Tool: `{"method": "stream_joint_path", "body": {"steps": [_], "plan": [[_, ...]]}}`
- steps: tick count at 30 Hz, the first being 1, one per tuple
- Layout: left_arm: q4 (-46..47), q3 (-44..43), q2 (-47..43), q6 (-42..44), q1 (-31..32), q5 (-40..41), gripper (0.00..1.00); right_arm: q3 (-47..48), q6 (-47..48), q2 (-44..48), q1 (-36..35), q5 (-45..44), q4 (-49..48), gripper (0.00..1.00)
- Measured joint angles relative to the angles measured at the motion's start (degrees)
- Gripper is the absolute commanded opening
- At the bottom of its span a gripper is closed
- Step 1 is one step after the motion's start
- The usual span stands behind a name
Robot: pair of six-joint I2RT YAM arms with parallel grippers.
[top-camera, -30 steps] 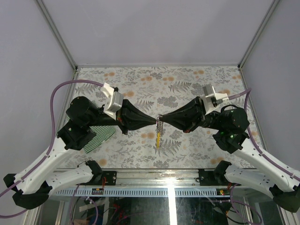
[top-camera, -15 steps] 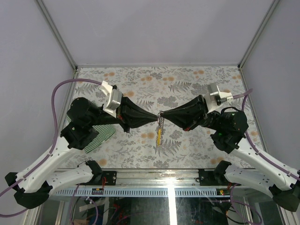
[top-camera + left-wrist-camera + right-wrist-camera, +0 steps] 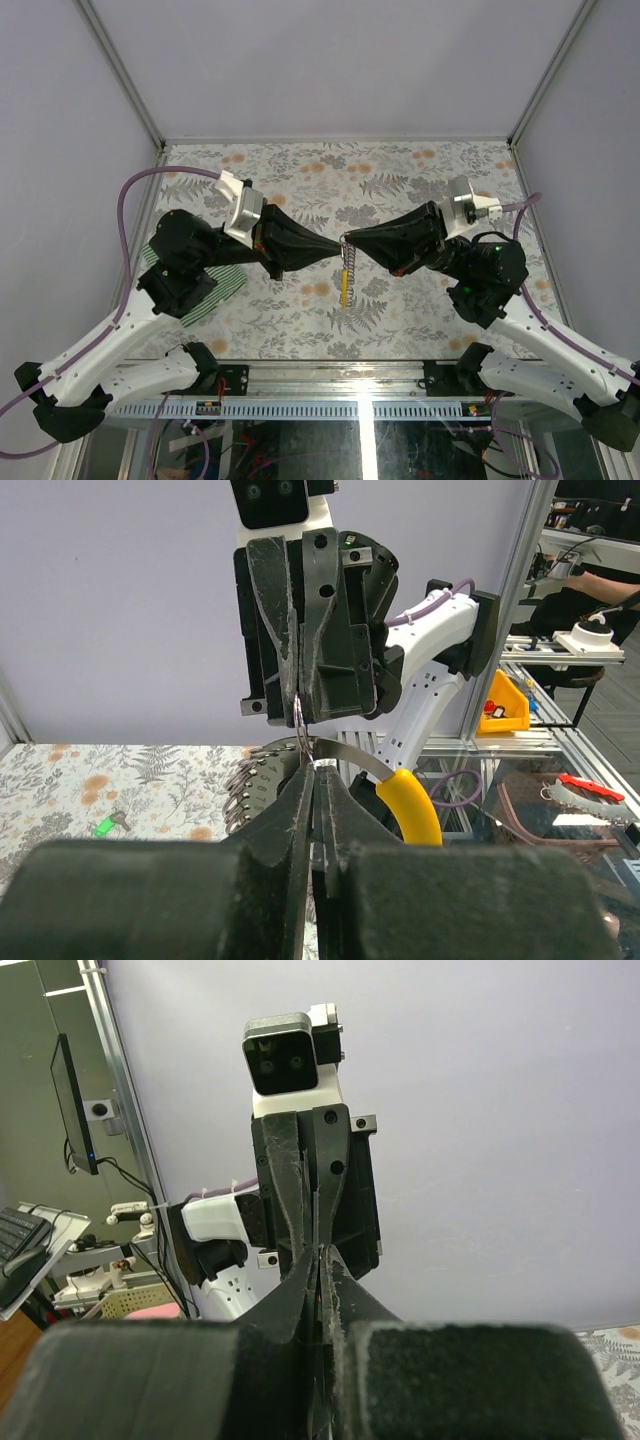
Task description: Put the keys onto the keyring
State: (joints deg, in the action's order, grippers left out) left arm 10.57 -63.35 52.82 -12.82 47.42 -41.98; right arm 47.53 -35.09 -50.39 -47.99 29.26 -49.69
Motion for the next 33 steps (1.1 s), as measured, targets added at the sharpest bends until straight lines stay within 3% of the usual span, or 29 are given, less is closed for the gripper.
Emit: {"method": "stream_joint_path", "body": {"steps": [3,10,13,33], "plan": [[0.4,0.3,0.0,-0.4,0.2,0.5,0.00,0.0,-0.1,0.0,0.0,-0.2,-0.1,0.00],[0.1,0.3,-0.1,-0.5,0.6,1.0,0.21,0.1,0.6,0.0,0.0,0.3,0.2,0.00],[0.0,0.3,-0.1,-0.5,0.6,1.0,0.25,0.4,1.2,0.0,0.0,1.2,0.6,0.00],[2.7,1.1,-1.9,-5.3,0.8,1.4,0.32,5.0,7.9,0.8,0.0,9.0,5.6,0.00]]}}
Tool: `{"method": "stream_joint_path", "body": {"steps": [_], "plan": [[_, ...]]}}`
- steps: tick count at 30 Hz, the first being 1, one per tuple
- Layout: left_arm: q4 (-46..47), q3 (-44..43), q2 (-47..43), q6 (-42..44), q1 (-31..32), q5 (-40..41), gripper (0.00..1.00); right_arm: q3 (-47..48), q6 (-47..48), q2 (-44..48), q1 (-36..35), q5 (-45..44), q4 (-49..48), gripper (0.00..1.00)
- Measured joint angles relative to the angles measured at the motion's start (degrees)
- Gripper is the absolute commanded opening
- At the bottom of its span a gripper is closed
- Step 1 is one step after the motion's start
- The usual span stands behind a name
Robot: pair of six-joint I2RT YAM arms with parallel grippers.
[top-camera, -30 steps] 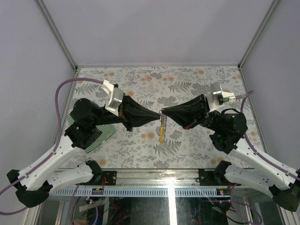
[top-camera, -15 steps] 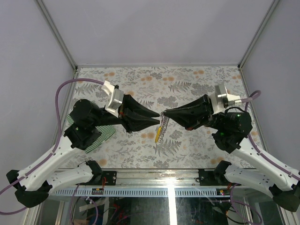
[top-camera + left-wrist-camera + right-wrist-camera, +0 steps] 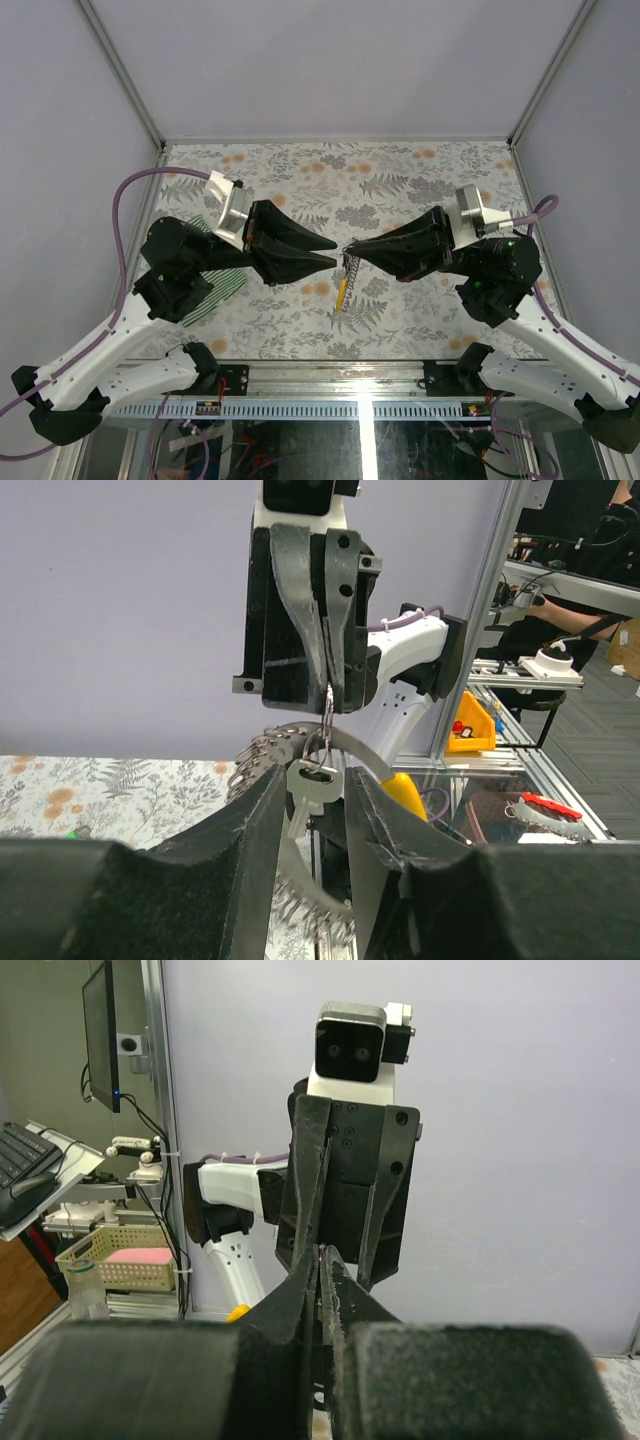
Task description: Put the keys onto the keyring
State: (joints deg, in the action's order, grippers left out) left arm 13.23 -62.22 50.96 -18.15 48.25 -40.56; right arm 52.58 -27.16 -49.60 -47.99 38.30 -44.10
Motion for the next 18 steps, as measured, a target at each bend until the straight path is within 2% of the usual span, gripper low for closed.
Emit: {"method": "stream_joint_path", "body": {"steps": [18], "plan": [[5.7,1.0,2.2,-4.1,0.6,-1.7,0.33,0.3,1.7,-0.2,0.0,0.5,2.2,0.00]]}}
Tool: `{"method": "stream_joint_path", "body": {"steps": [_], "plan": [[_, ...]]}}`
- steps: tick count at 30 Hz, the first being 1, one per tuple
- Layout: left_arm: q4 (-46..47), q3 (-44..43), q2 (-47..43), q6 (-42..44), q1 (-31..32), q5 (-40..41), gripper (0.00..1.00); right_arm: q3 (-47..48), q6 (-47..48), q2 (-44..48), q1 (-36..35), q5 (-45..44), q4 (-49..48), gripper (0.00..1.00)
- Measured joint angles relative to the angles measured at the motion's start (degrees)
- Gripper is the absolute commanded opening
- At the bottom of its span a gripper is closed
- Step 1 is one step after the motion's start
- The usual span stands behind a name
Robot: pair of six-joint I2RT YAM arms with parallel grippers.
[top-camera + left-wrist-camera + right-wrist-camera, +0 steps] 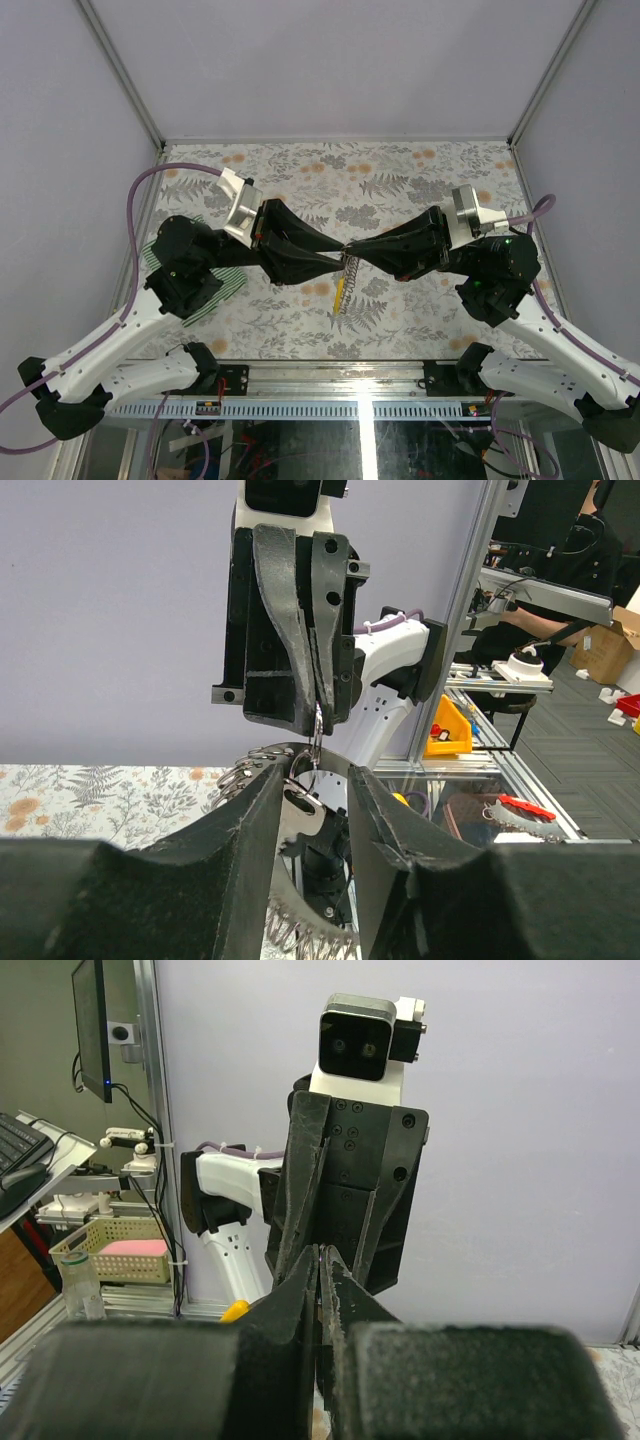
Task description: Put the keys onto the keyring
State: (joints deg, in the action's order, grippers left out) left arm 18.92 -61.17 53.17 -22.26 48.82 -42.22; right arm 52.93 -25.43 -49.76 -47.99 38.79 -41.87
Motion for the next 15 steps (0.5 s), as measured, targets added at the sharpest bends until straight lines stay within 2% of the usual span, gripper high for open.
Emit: {"method": "stream_joint_path", "body": {"steps": [15], "plan": [[2.0,0.0,0.6,-0.2,0.4,0.0,0.21,0.1,0.1,-0.1,0.0,1.2,0.1,0.00]]}}
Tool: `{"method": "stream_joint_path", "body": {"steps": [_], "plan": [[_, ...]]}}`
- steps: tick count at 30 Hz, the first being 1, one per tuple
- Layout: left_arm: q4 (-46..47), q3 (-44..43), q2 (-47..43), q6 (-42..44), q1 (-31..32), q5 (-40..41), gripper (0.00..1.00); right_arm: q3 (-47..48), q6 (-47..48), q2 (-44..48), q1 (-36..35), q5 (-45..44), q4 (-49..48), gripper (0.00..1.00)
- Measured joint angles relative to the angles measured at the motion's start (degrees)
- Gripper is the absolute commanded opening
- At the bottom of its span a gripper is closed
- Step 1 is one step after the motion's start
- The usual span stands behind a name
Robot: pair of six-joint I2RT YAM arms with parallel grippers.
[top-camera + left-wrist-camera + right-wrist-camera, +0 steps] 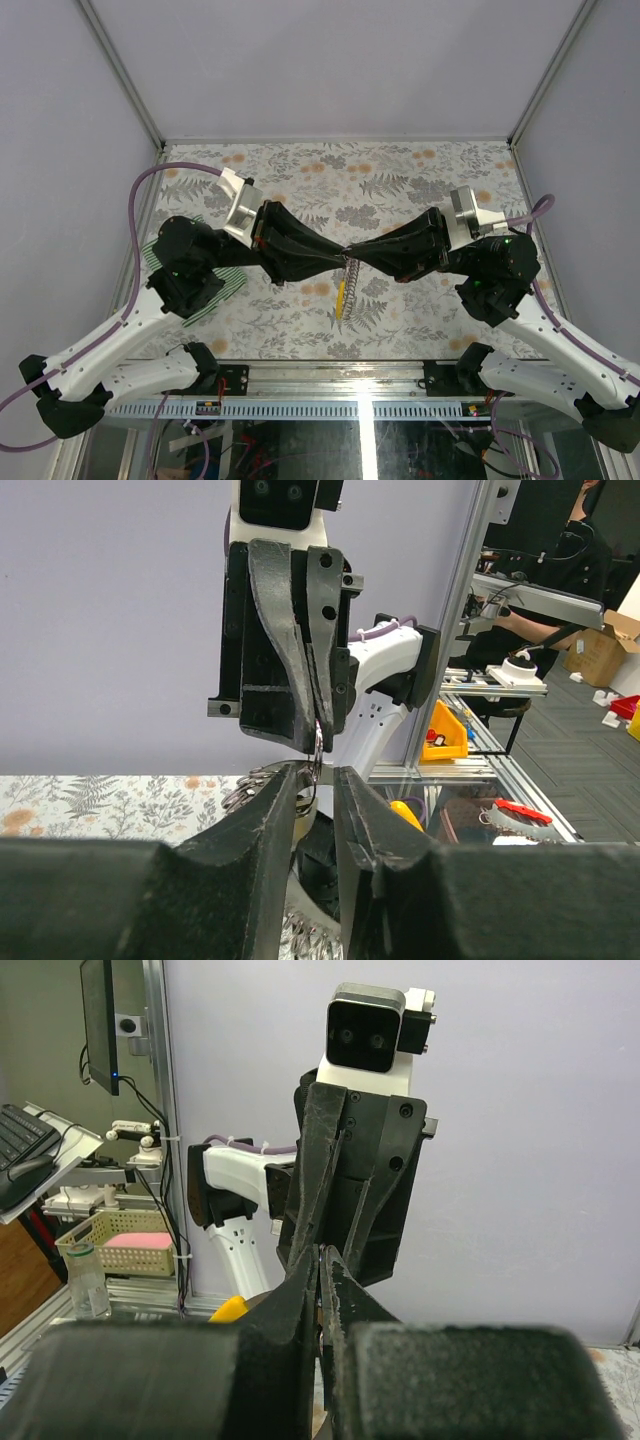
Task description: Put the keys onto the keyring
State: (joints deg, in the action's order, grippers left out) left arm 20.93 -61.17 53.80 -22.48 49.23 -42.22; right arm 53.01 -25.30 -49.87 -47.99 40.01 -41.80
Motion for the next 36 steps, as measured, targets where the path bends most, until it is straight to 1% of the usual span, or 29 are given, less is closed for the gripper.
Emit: {"method": "stream_joint_path", "body": {"steps": [2,5,8,11,12,14,15,17,19,23,29,36], "plan": [[0.1,0.0,0.1,0.0,0.2,0.0,0.18,0.0,0.1,0.0,0.0,0.1,0.1,0.00],[0.1,0.0,0.3,-0.1,0.3,0.0,0.08,0.0,0.3,0.0,0.0,0.1,0.4,0.00],[0.1,0.0,0.5,-0.2,0.3,0.0,0.01,0.0,0.4,0.0,0.0,0.1,0.7,0.00],[-0.3,0.0,0.4,0.4,0.3,0.0,0.00,0.2,0.7,0.1,0.0,0.1,1.4,0.01],[-0.9,-0.2,0.4,0.7,0.3,0.0,0.00,0.3,1.0,0.3,0.0,0.1,2.1,0.03],[-3.4,-1.2,0.4,1.9,0.3,0.2,0.00,0.5,2.0,0.7,0.0,0.0,3.9,0.13],[-5.7,-2.1,0.4,3.0,0.3,0.1,0.00,0.7,2.6,0.9,0.0,0.0,5.1,0.18],[-10.6,-3.9,0.5,5.4,0.3,0.3,0.00,1.1,4.0,1.4,0.0,-0.1,7.9,0.27],[-17.0,-6.7,0.6,8.4,0.3,0.6,0.00,2.1,5.9,2.2,0.0,-0.4,11.8,0.32],[-29.7,-13.4,2.1,15.5,0.3,1.6,0.00,5.1,9.9,3.8,0.0,-1.0,20.4,0.36],[-49.5,-23.7,7.4,26.0,0.3,3.4,0.00,9.8,15.1,4.5,0.0,-4.1,34.2,0.40],[-67.7,-30.9,14.5,34.3,0.3,8.0,0.00,11.6,17.7,2.5,0.0,-7.0,44.4,0.45]]}}
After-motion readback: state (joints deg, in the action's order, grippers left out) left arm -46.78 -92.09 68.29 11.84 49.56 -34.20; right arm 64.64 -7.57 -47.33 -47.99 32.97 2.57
